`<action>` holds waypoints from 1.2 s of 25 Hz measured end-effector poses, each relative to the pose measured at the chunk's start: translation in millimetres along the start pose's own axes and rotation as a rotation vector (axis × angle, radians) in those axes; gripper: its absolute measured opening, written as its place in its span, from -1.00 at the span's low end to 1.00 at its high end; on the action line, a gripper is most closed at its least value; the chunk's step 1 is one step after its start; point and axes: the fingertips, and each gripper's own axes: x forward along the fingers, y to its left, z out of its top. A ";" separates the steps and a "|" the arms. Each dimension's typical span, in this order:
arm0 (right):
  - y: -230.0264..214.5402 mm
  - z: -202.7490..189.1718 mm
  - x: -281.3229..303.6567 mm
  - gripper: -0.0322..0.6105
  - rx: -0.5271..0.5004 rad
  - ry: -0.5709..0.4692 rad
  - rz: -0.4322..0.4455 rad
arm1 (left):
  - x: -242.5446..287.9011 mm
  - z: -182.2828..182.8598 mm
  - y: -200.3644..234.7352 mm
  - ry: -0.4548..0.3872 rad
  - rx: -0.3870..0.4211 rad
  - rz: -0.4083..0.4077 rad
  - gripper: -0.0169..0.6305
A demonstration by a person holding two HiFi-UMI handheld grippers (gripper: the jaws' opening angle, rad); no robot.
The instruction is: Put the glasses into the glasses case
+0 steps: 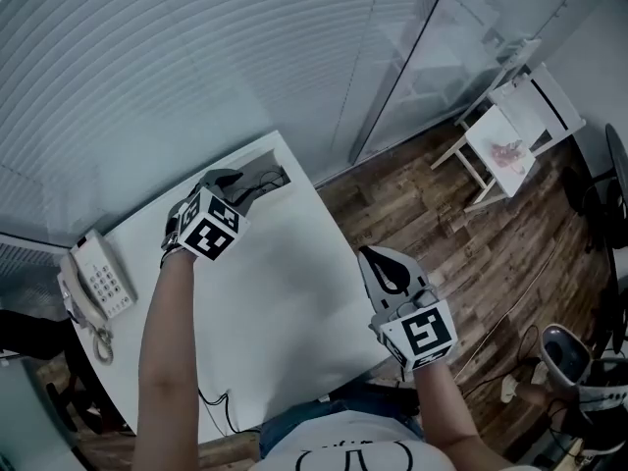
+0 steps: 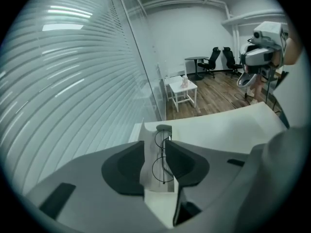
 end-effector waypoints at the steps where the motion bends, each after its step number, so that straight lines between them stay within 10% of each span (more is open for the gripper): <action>1: 3.6 4.0 -2.4 -0.87 -0.006 -0.007 -0.001 | -10.1 1.0 -0.3 -0.014 0.000 0.010 -0.49; 16: 90.3 86.8 -74.2 -0.87 -0.112 -0.210 -0.140 | -201.5 -10.1 -20.7 -0.302 -0.011 0.339 -0.90; 30: 121.1 121.9 -124.1 -0.87 -0.177 -0.311 -0.158 | -312.3 2.2 -76.1 -0.585 -0.301 0.452 -0.90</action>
